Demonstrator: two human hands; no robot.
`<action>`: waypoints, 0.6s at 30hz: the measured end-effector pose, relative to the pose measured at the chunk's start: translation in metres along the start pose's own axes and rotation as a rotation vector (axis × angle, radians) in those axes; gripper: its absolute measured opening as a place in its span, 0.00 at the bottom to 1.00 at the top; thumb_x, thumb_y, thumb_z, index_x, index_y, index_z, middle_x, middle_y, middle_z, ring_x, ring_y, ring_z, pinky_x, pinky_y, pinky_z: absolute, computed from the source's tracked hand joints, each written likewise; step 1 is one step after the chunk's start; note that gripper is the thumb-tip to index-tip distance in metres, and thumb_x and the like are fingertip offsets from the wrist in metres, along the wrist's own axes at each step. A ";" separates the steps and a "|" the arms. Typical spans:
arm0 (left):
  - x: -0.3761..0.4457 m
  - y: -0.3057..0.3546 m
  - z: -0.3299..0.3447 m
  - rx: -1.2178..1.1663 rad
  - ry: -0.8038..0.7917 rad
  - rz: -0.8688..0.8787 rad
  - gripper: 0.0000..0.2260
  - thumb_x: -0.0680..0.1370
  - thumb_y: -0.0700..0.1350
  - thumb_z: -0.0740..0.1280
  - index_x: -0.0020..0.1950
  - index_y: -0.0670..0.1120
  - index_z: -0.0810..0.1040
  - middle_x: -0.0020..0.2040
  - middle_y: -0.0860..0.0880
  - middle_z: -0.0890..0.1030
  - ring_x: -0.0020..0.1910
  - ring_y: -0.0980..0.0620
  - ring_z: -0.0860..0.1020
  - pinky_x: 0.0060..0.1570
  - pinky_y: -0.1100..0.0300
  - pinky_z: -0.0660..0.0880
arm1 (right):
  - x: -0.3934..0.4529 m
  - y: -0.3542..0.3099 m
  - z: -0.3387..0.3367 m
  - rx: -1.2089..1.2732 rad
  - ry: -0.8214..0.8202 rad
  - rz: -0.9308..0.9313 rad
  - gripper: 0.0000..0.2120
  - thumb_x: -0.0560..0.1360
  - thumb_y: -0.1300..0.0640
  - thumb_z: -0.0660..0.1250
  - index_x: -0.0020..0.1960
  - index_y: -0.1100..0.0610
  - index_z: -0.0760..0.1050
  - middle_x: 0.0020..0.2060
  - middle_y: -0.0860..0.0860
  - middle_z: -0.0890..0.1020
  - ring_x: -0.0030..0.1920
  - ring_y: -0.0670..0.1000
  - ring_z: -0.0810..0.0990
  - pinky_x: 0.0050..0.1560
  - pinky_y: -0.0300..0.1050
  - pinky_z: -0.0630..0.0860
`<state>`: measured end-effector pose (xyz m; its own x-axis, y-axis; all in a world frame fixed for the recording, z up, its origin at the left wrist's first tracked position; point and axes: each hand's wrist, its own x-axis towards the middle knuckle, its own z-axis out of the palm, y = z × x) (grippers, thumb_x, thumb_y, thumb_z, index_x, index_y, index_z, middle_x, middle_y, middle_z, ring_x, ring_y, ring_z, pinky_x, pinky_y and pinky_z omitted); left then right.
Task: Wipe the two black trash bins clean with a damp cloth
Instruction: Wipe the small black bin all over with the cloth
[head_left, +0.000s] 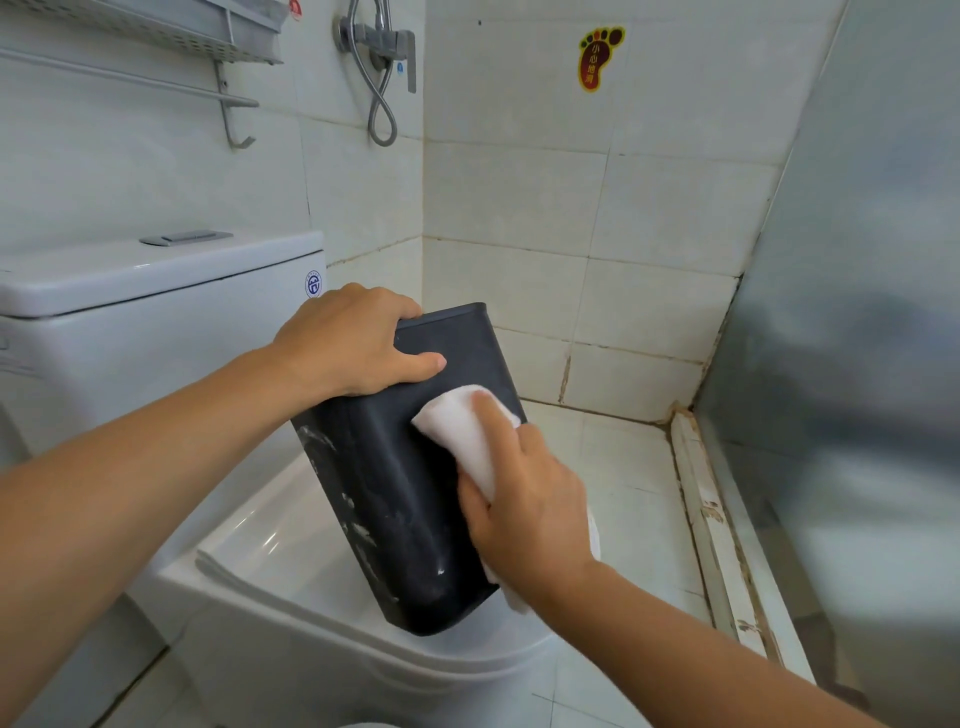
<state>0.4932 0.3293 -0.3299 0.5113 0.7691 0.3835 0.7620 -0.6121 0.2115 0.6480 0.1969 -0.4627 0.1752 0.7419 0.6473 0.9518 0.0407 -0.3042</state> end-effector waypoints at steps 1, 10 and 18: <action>0.000 0.001 0.000 0.007 -0.001 0.001 0.14 0.73 0.66 0.71 0.50 0.58 0.83 0.41 0.55 0.82 0.44 0.51 0.79 0.50 0.48 0.80 | -0.004 -0.004 0.002 -0.013 0.021 -0.046 0.29 0.77 0.43 0.59 0.77 0.47 0.62 0.47 0.50 0.77 0.34 0.53 0.76 0.30 0.45 0.71; -0.001 -0.002 -0.002 0.011 -0.021 0.010 0.14 0.75 0.65 0.70 0.52 0.57 0.84 0.39 0.53 0.83 0.43 0.50 0.80 0.47 0.48 0.81 | 0.024 0.030 -0.007 0.086 0.015 0.231 0.26 0.81 0.45 0.61 0.78 0.39 0.59 0.51 0.48 0.77 0.46 0.56 0.80 0.44 0.53 0.78; 0.000 -0.015 0.002 0.003 -0.032 -0.045 0.13 0.75 0.64 0.70 0.55 0.62 0.84 0.42 0.55 0.84 0.47 0.47 0.81 0.50 0.49 0.80 | -0.006 -0.008 -0.012 0.167 -0.136 0.013 0.25 0.77 0.29 0.52 0.72 0.34 0.62 0.48 0.43 0.79 0.45 0.49 0.79 0.47 0.47 0.78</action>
<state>0.4821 0.3386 -0.3346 0.4885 0.8016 0.3448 0.7860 -0.5758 0.2250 0.6426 0.1847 -0.4559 0.1406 0.8260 0.5459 0.8926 0.1328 -0.4309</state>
